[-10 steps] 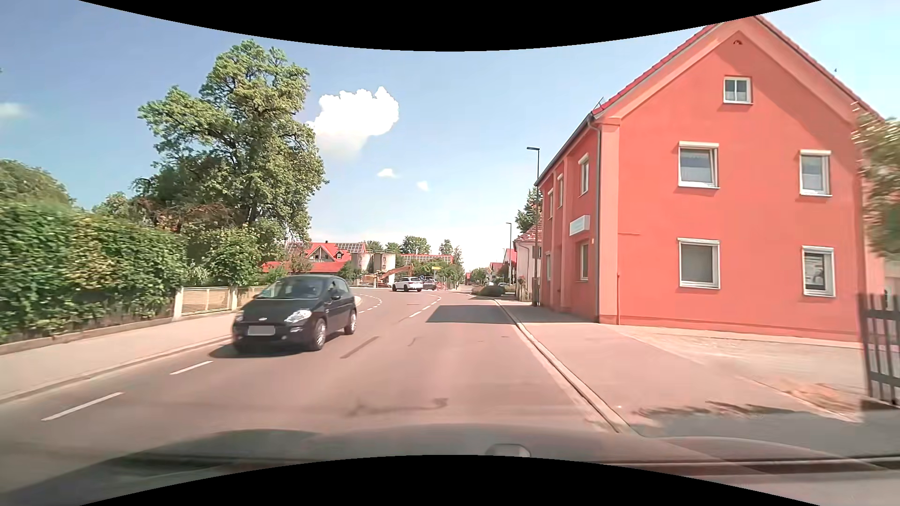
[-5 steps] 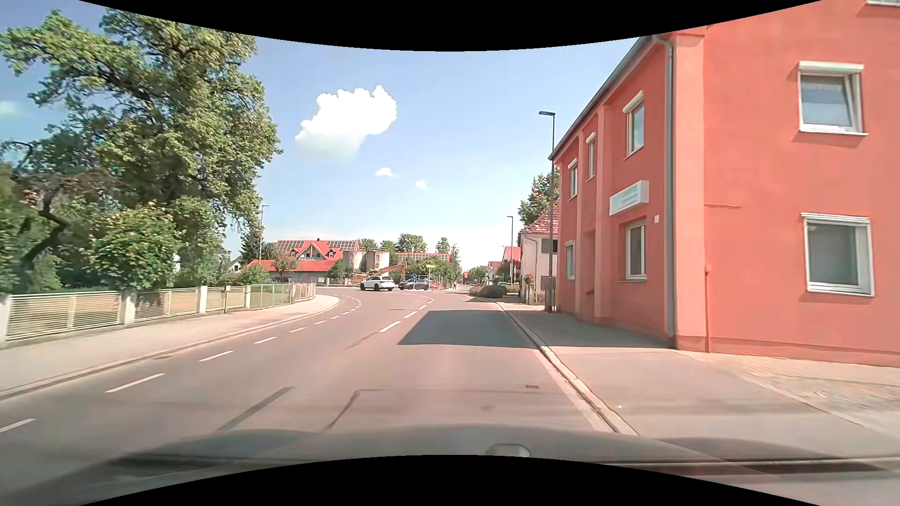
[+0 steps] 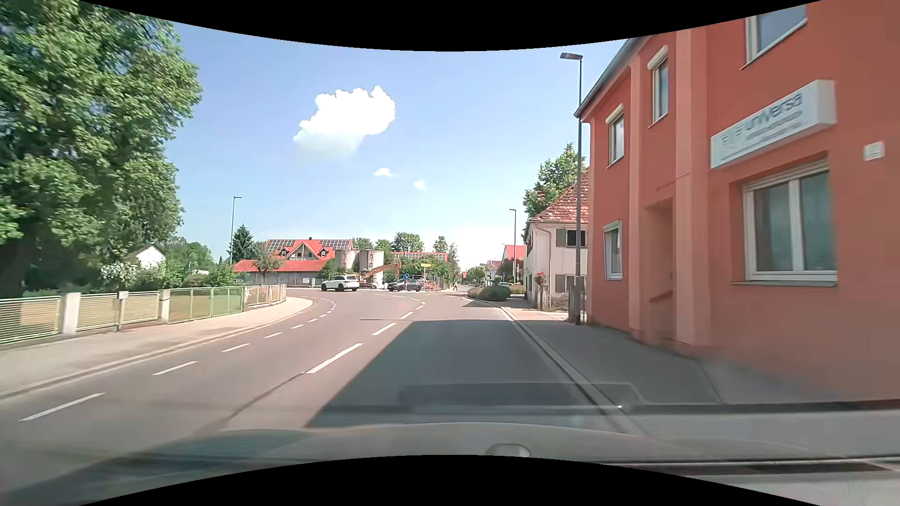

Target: Follow the waypoints while adhering to traffic rules and regulations

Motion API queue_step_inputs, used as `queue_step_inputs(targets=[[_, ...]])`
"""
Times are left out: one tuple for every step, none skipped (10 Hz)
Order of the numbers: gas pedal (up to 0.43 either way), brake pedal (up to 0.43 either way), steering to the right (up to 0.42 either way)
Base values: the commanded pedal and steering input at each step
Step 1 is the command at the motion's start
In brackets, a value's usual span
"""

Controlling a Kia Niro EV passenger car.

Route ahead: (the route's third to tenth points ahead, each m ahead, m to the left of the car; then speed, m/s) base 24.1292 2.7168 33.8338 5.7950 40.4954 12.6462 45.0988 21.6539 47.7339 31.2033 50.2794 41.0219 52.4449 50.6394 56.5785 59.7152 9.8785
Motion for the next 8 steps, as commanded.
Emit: queue_step_inputs(targets=[[0.079,0.0,0.001],[0.079,0.0,0.001],[0.079,0.0,0.001],[0.079,0.0,0.0],[0.079,0.0,0.0],[0.079,0.0,0.0],[0.079,0.0,0.0],[0.079,0.0,0.0]])
